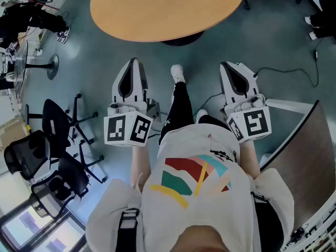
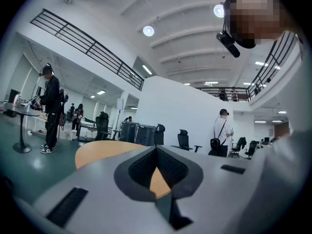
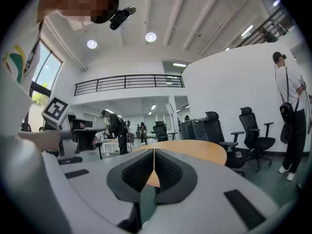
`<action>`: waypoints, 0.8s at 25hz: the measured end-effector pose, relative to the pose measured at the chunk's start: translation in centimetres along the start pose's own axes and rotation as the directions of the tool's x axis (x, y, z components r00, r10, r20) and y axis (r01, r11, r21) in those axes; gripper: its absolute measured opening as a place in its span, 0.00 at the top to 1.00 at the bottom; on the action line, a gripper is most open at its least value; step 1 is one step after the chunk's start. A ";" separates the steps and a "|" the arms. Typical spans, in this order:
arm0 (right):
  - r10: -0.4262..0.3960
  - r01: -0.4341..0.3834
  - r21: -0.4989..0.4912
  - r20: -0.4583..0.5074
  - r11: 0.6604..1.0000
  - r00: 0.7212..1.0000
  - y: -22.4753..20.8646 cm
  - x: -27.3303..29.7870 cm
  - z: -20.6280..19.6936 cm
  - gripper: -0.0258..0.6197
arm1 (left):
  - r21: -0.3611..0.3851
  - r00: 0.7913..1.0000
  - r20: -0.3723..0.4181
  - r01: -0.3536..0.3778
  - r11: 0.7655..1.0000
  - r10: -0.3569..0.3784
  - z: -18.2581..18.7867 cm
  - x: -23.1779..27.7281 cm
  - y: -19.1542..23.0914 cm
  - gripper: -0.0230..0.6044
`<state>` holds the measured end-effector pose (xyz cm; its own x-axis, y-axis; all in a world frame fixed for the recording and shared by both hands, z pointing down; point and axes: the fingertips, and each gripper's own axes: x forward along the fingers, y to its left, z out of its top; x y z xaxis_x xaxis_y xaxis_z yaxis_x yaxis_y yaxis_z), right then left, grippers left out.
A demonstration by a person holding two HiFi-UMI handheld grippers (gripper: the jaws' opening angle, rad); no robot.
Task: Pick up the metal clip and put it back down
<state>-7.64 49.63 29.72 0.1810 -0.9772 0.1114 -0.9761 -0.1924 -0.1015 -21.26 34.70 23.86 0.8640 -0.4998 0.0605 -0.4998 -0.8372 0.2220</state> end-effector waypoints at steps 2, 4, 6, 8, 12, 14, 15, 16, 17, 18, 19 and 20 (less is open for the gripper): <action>-0.011 0.011 -0.024 -0.016 1.000 1.000 -0.8 1.6 -1.4 0.94 | 0.004 0.998 0.059 -0.018 1.000 0.018 -0.1 1.0 1.2 0.89; -0.021 0.021 -0.011 -0.020 1.000 1.000 -1.6 3.3 -2.6 0.94 | 0.013 0.997 0.072 -0.022 1.000 0.021 -0.8 2.8 2.4 0.89; -0.028 0.029 0.024 -0.026 0.999 0.999 -2.4 5.1 -3.5 0.94 | 0.008 0.999 0.046 -0.015 1.000 0.015 -1.9 5.1 3.8 0.89; -0.022 0.024 0.048 -0.038 0.999 0.999 -2.7 7.5 -3.7 0.94 | -0.011 0.999 0.046 -0.009 1.000 0.009 -2.0 7.6 5.3 0.89; 0.006 -0.004 0.056 -0.029 0.998 1.000 -4.7 14.0 -1.7 0.94 | -0.032 0.997 0.066 0.036 0.999 -0.034 -0.7 15.3 8.3 0.89; -0.006 0.006 0.051 -0.014 0.999 1.000 -8.4 18.8 -0.2 0.94 | -0.049 0.996 0.059 0.067 0.997 -0.064 -0.6 22.3 9.5 0.89; -0.012 0.013 0.051 -0.006 0.999 1.000 -11.0 21.6 0.6 0.94 | -0.057 0.995 0.059 0.081 0.995 -0.077 -0.4 26.5 9.8 0.89; -0.017 0.017 0.053 -0.002 0.998 1.000 -13.6 24.5 1.4 0.94 | -0.063 0.994 0.059 0.093 0.994 -0.089 -0.3 30.6 10.1 0.89; -0.018 0.018 0.059 -0.005 0.998 1.000 -15.8 27.1 2.1 0.94 | -0.068 0.993 0.056 0.104 0.992 -0.100 -0.1 34.3 10.2 0.89; -0.016 0.017 0.067 -0.015 0.998 1.000 -17.4 29.2 2.8 0.94 | -0.072 0.992 0.047 0.116 0.991 -0.113 0.1 37.0 10.2 0.89; -0.013 0.015 0.076 -0.028 0.997 1.000 -18.0 30.6 3.5 0.94 | -0.076 0.991 0.036 0.129 0.989 -0.126 0.4 38.6 10.3 0.89; -0.011 0.014 0.085 -0.040 0.996 0.999 -17.7 31.3 4.3 0.94 | -0.078 0.990 0.026 0.142 0.987 -0.140 0.9 39.1 10.4 0.89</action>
<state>15.84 22.05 30.71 0.1864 -0.9707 0.1518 -0.9596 -0.2130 -0.1839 7.28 6.21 27.65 0.9237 -0.3832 0.0030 -0.3659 -0.8797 0.3037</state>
